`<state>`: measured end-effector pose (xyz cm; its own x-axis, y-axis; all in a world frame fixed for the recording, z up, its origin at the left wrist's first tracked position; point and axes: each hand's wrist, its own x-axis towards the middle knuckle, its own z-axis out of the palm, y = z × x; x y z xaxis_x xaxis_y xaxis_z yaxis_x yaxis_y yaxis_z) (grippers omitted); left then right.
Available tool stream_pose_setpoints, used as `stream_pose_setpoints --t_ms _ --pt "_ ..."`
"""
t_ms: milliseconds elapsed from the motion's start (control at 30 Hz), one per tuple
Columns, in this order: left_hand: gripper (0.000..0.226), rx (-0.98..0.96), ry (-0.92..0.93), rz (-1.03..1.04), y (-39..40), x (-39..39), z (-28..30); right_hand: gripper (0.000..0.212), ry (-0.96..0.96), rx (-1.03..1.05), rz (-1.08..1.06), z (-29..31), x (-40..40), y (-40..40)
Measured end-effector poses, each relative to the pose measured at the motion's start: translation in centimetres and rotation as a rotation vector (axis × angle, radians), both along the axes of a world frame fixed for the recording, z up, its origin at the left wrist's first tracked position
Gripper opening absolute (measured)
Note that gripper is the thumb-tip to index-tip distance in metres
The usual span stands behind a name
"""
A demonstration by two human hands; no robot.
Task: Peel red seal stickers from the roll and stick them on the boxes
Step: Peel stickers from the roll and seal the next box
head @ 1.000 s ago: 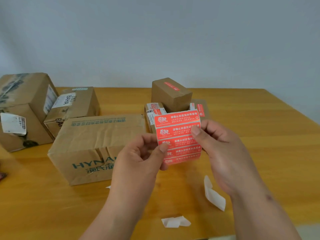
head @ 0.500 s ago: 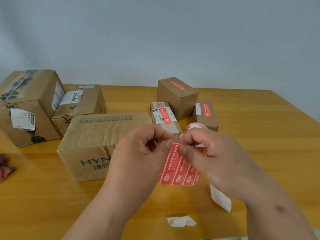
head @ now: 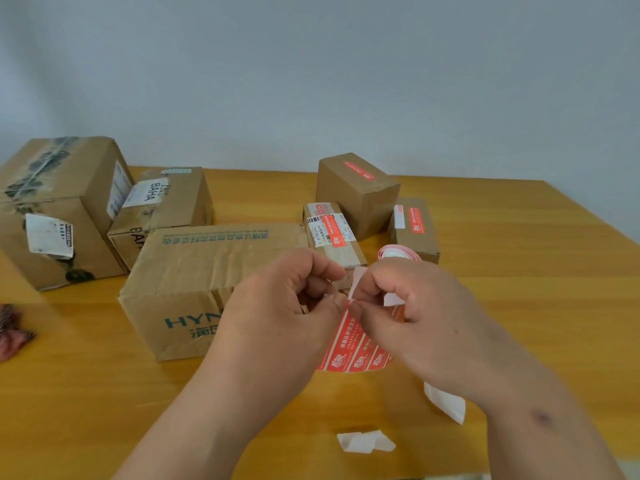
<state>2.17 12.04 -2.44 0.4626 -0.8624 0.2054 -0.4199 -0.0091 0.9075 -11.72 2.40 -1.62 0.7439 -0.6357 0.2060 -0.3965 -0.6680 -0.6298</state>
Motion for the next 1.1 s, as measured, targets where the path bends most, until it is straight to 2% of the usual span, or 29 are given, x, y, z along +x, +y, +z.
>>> stream_pose_setpoints --t_ms 267,567,867,1100 --pt "0.008 0.010 -0.013 0.006 0.09 0.00 -0.10 0.015 0.006 -0.025 0.013 0.03 0.01 0.27" --pt "0.010 -0.003 0.284 -0.022 0.11 -0.30 -0.27 0.024 -0.004 -0.189 -0.018 0.09 0.14 0.63" --pt "0.021 -0.045 0.368 -0.056 0.12 -0.50 -0.42 0.022 -0.038 -0.240 -0.035 0.13 0.23 0.79" --pt "0.015 -0.042 0.478 -0.074 0.13 -0.33 -0.63 0.026 -0.056 -0.245 -0.036 0.10 0.31 0.85"
